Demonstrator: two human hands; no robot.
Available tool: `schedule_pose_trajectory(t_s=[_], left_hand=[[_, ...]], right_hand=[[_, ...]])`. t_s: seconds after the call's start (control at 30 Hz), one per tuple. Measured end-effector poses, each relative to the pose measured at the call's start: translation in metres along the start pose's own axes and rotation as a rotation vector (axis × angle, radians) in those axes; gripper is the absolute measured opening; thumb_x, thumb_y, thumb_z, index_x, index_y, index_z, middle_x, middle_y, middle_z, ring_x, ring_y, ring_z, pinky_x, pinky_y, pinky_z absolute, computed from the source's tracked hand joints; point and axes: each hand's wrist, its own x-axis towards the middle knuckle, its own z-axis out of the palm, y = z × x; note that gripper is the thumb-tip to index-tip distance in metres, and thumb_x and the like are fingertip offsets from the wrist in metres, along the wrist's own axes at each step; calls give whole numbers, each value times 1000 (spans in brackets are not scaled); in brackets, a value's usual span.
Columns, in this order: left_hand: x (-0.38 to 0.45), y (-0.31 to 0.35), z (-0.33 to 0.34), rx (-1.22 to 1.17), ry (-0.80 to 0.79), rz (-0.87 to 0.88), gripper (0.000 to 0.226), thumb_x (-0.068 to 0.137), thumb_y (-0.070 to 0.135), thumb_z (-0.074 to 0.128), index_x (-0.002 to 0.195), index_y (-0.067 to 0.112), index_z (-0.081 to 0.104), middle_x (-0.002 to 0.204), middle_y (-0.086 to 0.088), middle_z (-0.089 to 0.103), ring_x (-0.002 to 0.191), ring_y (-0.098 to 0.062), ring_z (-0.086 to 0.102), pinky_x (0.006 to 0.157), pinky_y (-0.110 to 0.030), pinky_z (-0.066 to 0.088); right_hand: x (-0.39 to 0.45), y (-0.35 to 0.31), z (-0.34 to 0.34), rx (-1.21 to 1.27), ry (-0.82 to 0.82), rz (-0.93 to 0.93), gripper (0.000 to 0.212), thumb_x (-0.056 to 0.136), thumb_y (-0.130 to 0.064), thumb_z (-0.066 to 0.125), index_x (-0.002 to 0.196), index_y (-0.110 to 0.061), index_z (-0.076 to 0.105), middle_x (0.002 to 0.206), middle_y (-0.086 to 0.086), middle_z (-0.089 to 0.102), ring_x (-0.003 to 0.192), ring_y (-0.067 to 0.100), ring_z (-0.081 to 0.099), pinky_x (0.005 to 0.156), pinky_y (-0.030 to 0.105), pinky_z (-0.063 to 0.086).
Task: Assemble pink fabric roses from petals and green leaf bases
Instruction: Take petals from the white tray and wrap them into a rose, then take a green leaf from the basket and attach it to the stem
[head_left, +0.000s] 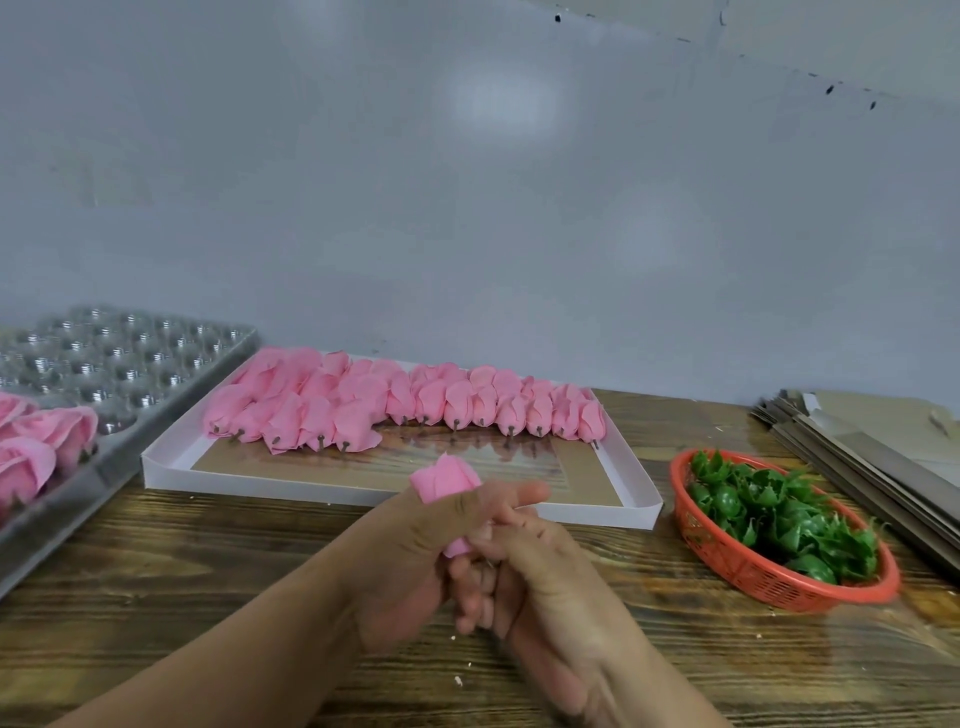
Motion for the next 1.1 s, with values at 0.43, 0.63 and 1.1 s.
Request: schedule_pose_trajectory(t_s=[0.43,0.63,1.1], left_hand=[[4,-8,-2,9,277,-50,34,80,38,58,50,22,63,108,-6,73,104,-18,68,95,-43,46],[6,-9,1,17,353,-76,31,77,35,58,71,4,57,77,-14,71,83,-29,72,70,-33,58],[6,-10,5,179,323,-92,39,71,53,58,57,17,56,58,-4,48,42,-9,40,62,-27,52]], right_hand=[[-35,-93,-94,-988,808,-257,10,75,-13,75,67,-15,69,55,1,65,49,14,57,46,28,47],[-57,-111,-155,-1532,993,313,20,71,-27,77,57,-17,66,61,6,63,64,25,60,65,36,52],[-26,-110,-156,-1630,790,632,12,73,-29,69,81,-20,68,84,3,66,81,21,61,84,40,53]])
